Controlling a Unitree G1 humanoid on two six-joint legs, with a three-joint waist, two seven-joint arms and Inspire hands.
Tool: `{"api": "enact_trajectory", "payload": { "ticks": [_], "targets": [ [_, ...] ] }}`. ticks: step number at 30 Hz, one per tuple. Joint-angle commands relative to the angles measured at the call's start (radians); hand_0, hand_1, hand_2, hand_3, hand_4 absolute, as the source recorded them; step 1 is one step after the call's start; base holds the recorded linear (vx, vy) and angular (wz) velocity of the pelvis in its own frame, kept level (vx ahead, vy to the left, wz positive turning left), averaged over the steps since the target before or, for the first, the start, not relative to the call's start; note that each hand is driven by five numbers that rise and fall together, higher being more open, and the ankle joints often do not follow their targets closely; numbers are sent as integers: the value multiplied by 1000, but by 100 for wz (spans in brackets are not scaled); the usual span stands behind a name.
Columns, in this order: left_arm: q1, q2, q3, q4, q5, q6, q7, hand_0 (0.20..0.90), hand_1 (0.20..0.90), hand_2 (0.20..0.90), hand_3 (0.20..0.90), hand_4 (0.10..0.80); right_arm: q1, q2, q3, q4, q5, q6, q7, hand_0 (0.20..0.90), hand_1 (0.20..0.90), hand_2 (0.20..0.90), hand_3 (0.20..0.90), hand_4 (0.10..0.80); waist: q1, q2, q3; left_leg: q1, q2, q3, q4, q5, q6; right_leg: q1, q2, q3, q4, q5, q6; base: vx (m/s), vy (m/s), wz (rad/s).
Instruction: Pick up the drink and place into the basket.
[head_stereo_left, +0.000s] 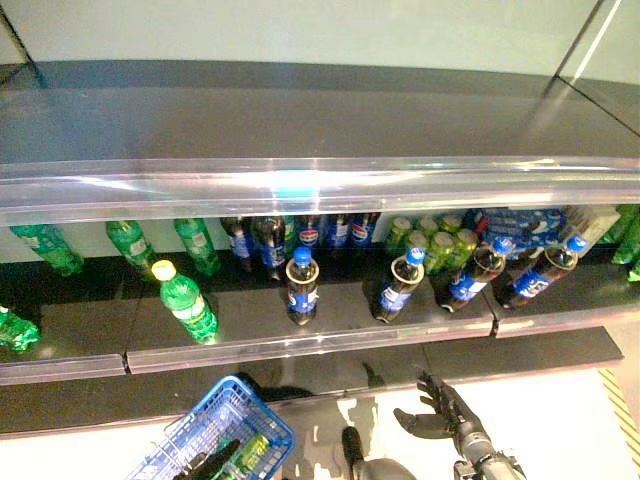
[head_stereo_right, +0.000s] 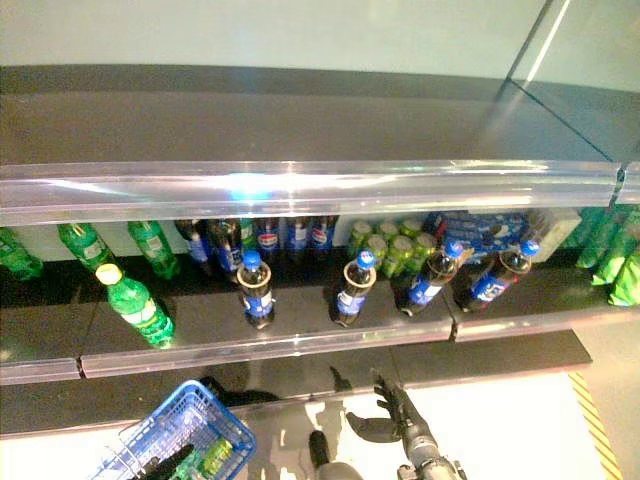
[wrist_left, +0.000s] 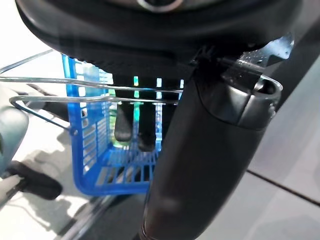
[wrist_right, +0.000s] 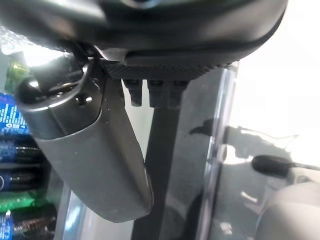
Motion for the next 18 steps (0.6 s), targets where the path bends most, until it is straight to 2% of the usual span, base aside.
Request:
{"api": "enact_trajectory", "payload": {
  "ticks": [1, 5, 6, 11, 18],
  "targets": [
    [-137, -12, 24, -142, -92, -113, -97, 300, 300, 300, 200, 100, -135, -77, 29, -163, 48, -123, -43, 900, 900, 900, 900, 800, -14, 36, 89, -209, -29, -153, 263, -132, 25, -32, 34, -19, 149, -150, 32, -180, -50, -18],
    [-176, -4, -5, -173, -144, -147, -90, 300, 300, 300, 200, 100, -178, -97, 43, -224, 61, -142, -90, 900, 900, 900, 900, 800, -21, 32, 150, -334, -32, -167, 357, -137, 31, -145, 32, -8, 217, -147, 24, -189, -44, 4],
    [-194, -4, -22, -202, -173, -168, -82, 300, 300, 300, 200, 100, -204, -106, 47, -255, 54, -156, -133, 900, 900, 900, 900, 800, -21, 32, 181, -405, -37, -175, 403, -134, 34, -214, 34, -10, 256, -145, 19, -206, -31, 16],
    [-192, -3, -47, -296, -227, -216, -69, 300, 300, 300, 200, 100, -250, -141, 27, -354, 46, -181, -218, 900, 900, 900, 900, 800, -8, 43, 245, -574, -40, -198, 504, -131, 29, -378, 51, -37, 365, -168, 2, -167, -20, 12],
    [-179, 8, -27, -353, -267, -226, -38, 300, 300, 300, 200, 100, -277, -187, -32, -435, 4, -218, -308, 900, 900, 900, 900, 800, 1, 58, 294, -709, -42, -206, 578, -127, 31, -518, 70, -59, 456, -189, -18, -80, -5, 8]
  ]
}}
